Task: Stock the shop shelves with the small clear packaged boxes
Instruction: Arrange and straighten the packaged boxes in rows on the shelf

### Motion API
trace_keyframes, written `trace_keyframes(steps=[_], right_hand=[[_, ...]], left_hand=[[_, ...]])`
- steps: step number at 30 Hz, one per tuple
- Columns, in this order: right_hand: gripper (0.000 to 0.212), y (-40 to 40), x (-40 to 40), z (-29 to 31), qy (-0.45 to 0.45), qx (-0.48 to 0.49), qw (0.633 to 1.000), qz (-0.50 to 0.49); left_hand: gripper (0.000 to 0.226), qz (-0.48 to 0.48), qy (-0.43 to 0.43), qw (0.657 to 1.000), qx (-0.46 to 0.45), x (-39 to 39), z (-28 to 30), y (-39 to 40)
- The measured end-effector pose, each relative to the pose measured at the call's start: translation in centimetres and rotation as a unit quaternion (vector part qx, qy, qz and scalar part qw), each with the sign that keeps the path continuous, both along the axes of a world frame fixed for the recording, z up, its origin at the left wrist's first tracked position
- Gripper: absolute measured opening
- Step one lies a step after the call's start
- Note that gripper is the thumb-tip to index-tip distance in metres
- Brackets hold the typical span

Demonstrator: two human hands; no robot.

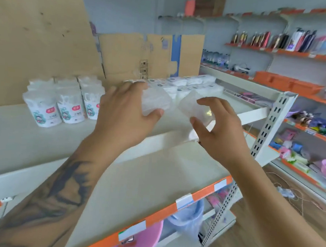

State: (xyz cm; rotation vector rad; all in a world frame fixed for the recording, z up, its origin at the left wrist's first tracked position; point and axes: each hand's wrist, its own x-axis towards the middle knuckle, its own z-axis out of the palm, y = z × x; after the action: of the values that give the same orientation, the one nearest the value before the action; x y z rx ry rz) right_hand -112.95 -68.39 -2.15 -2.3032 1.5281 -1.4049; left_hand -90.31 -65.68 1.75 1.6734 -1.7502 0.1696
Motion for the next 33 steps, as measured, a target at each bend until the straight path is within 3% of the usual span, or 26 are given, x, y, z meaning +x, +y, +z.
trace_keyframes(steps=[8,15,19,23,27,33], right_hand=[[0.044,-11.8,-4.8,2.1,0.048,0.048,0.997,0.046],[0.042,-21.8,-7.8,3.8,0.042,0.063,0.979,0.188],[0.044,-25.1,-8.2,4.4,0.096,0.077,0.967,0.223],[0.044,-25.9,-8.0,4.5,0.101,0.102,0.954,0.263],[0.037,-26.5,-7.6,6.6,0.066,0.135,0.936,0.318],[0.024,-27.0,-6.7,11.0,0.04,0.196,0.911,0.36]], left_hand=[[0.061,-0.003,0.019,0.992,0.124,-3.6,-0.6,-6.4],[0.057,0.049,0.048,0.986,0.151,-7.3,-1.5,-10.2],[0.055,0.073,0.053,0.981,0.172,-8.6,-1.5,-11.1],[0.054,0.087,0.047,0.987,0.129,-9.9,-0.2,-12.1],[0.054,0.042,0.045,0.996,0.056,-10.9,2.3,-14.1],[0.053,-0.011,0.029,0.999,0.019,-8.1,4.8,-18.0]])
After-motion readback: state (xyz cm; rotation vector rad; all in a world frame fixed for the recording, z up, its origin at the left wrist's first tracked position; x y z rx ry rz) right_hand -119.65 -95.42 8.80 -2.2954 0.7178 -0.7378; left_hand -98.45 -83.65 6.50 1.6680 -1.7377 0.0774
